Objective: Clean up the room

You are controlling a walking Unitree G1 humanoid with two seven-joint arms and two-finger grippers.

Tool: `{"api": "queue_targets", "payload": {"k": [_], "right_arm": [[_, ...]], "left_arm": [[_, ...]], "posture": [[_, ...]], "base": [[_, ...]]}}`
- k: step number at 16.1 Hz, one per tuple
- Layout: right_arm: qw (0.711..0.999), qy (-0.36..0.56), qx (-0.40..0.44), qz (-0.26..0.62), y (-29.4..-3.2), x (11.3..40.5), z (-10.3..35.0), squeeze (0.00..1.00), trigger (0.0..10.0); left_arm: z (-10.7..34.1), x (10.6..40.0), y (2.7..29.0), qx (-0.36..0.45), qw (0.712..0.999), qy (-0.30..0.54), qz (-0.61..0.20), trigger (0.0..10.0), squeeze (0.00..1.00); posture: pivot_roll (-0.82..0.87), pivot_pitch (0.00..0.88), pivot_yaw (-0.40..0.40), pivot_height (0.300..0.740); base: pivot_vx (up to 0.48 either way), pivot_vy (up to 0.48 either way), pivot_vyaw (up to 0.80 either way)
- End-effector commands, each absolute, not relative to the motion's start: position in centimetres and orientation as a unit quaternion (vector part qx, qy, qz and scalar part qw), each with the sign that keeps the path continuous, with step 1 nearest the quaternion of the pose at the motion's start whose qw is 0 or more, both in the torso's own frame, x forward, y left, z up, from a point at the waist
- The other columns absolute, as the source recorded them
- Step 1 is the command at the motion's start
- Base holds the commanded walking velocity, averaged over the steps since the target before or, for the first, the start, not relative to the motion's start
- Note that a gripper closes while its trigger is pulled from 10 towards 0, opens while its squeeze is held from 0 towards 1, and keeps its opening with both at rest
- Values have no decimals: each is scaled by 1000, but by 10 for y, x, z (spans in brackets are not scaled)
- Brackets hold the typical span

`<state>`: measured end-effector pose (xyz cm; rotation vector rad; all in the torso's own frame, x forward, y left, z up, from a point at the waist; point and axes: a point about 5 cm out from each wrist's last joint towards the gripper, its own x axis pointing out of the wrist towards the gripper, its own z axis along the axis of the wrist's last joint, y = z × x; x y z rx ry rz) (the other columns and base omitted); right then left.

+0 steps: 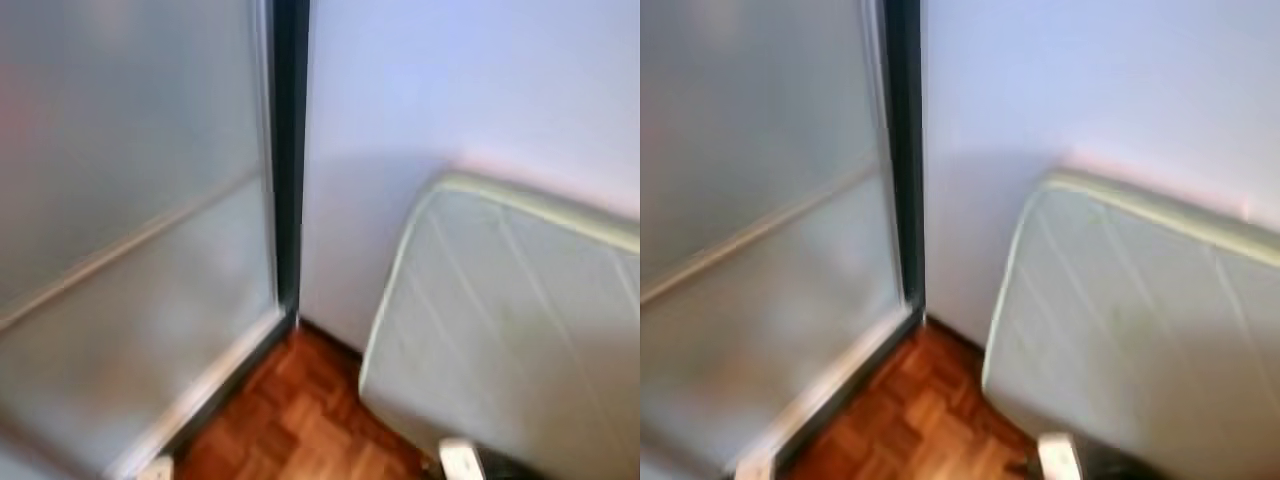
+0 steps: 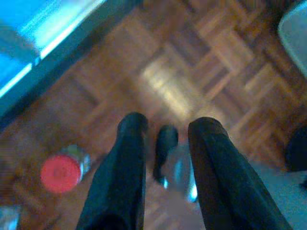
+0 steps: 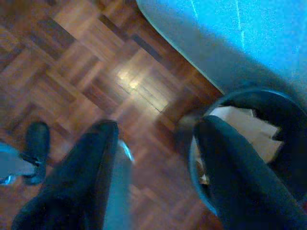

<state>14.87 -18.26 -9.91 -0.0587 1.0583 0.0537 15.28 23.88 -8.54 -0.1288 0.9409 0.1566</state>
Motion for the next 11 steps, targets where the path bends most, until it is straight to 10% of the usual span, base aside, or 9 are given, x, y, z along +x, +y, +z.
{"api": "queue_targets", "payload": {"k": [1,11], "right_arm": [[861,507,-38,17,-190,148,-99,0,10000],[856,516,-41,12,-197,143,-100,0,10000]], "left_arm": [[-89,149,230,-70,881,463,66,10000,0],[-90,145,235,-70,879,467,73,10000,0]], "posture": [[60,0,-41,740],[61,0,-41,740]], "base": [[390,0,800],[378,0,-202]]}}
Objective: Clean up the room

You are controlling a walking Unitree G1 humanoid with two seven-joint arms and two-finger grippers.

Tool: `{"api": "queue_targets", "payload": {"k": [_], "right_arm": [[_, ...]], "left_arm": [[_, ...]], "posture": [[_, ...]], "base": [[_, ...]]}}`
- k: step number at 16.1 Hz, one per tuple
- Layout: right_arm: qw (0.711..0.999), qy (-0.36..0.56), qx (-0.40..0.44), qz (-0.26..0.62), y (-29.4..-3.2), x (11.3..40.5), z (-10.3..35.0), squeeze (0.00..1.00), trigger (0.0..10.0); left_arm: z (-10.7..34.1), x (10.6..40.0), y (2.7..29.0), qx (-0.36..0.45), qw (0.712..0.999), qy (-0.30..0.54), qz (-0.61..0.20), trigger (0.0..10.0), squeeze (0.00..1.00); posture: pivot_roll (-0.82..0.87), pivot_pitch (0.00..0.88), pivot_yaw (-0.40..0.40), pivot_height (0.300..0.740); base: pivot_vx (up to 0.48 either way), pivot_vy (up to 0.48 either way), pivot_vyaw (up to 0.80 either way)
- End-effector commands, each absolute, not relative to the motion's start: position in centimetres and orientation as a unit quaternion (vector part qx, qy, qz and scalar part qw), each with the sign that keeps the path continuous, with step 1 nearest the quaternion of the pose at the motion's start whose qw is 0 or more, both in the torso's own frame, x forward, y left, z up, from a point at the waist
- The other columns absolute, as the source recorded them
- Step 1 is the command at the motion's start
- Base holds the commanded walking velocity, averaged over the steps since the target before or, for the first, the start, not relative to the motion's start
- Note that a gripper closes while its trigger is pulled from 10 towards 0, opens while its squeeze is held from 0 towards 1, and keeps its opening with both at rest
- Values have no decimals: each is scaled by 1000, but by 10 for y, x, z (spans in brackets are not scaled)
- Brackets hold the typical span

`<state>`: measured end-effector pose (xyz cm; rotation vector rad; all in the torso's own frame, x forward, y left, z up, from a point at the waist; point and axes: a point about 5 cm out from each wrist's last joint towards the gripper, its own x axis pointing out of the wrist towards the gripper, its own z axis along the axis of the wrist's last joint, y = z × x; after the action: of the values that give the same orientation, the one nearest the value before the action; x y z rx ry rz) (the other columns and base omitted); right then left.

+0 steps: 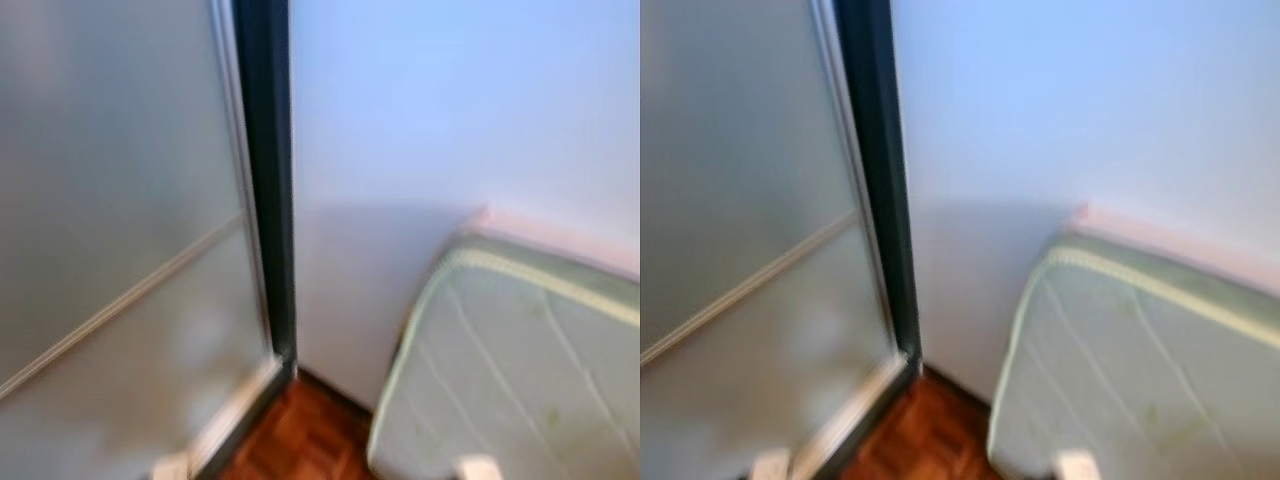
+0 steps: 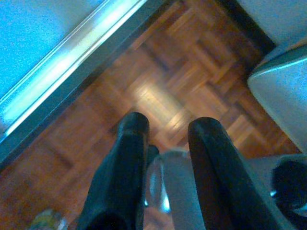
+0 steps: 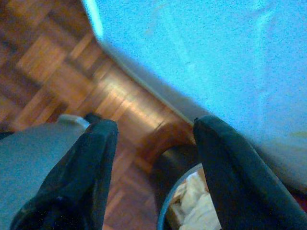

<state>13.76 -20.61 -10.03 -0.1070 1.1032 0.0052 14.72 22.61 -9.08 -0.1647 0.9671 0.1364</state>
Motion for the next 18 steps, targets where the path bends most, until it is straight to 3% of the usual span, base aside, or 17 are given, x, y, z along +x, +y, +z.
{"api": "queue_targets", "payload": {"k": [1,5,8,18], "right_arm": [[855,516,-40,12,-198,144,-99,0,10000],[858,512,-39,4,-199,146,-98,0,10000],[863,504,-40,1,-196,151,-97,0,10000],[872,490,-21,-11,-190,154,-96,0,10000]], "left_arm": [[-90,145,236,-68,879,467,73,10000,0],[-90,146,233,-67,879,467,71,10000,0],[-89,157,220,-69,883,460,63,10000,0],[-88,160,221,-61,885,458,61,10000,0]], "posture": [[62,0,-41,740],[66,0,-40,740],[68,0,-39,740],[70,0,-35,740]], "base": [[0,0,-775],[0,0,-773],[0,0,0],[0,0,0]]}}
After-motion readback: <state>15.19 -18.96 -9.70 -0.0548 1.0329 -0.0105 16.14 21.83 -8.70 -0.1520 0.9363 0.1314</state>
